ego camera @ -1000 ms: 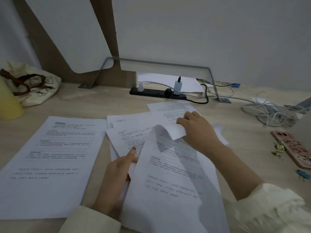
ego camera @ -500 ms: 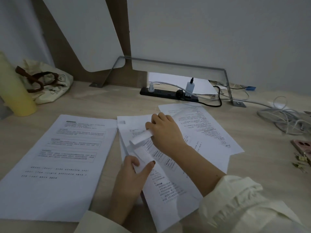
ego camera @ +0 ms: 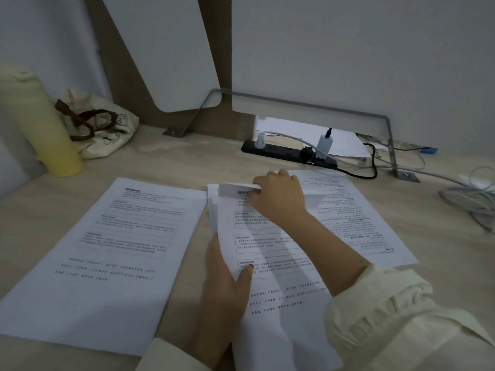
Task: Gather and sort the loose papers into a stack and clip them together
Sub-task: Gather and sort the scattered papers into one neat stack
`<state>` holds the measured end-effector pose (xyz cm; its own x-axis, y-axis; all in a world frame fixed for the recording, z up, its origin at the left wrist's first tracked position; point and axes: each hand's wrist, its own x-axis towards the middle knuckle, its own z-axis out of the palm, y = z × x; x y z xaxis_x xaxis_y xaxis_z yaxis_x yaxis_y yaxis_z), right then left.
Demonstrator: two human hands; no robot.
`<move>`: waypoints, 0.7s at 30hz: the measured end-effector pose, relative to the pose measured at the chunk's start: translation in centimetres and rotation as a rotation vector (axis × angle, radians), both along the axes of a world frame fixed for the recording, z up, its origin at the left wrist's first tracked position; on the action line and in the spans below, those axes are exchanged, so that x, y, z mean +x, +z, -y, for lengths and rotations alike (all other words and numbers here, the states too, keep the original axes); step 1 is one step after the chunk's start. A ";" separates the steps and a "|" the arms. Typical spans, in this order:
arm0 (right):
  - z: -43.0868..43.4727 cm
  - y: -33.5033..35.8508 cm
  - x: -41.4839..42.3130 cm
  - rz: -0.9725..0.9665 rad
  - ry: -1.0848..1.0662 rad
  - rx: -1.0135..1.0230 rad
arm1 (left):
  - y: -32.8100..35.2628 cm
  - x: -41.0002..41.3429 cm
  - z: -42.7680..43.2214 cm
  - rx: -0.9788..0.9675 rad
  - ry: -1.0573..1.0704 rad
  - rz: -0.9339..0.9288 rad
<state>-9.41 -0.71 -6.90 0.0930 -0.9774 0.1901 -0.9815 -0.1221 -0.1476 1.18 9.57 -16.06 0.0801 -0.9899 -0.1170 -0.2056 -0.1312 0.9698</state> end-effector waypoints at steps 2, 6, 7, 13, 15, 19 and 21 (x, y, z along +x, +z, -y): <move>0.2 -1.3 0.1 -0.006 0.049 0.029 | 0.0 0.0 0.3 0.020 0.000 0.008; 0.2 -3.1 -1.4 0.182 0.087 0.036 | -0.2 0.4 1.0 0.095 0.062 -0.040; 0.1 -3.1 -2.4 0.234 0.036 0.040 | 0.0 0.6 1.0 0.110 0.066 -0.056; -2.9 -4.3 -13.1 0.327 -0.461 0.254 | 0.9 1.0 0.5 0.275 -0.017 -0.320; -4.8 -5.3 -14.4 0.319 -0.469 0.301 | 1.0 0.5 0.4 0.281 -0.049 -0.358; -7.6 -6.6 -15.1 0.291 -0.340 0.241 | 1.9 -0.5 -0.1 0.168 -0.161 -0.163; -7.8 -6.3 -16.0 0.312 -0.357 0.254 | 2.6 0.2 0.0 0.099 -0.151 -0.090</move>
<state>-25.38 7.08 -13.19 -0.2765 -0.9567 -0.0905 -0.8604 0.2884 -0.4201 1.35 9.53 -13.43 -0.0832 -0.9733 -0.2141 -0.1434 -0.2009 0.9690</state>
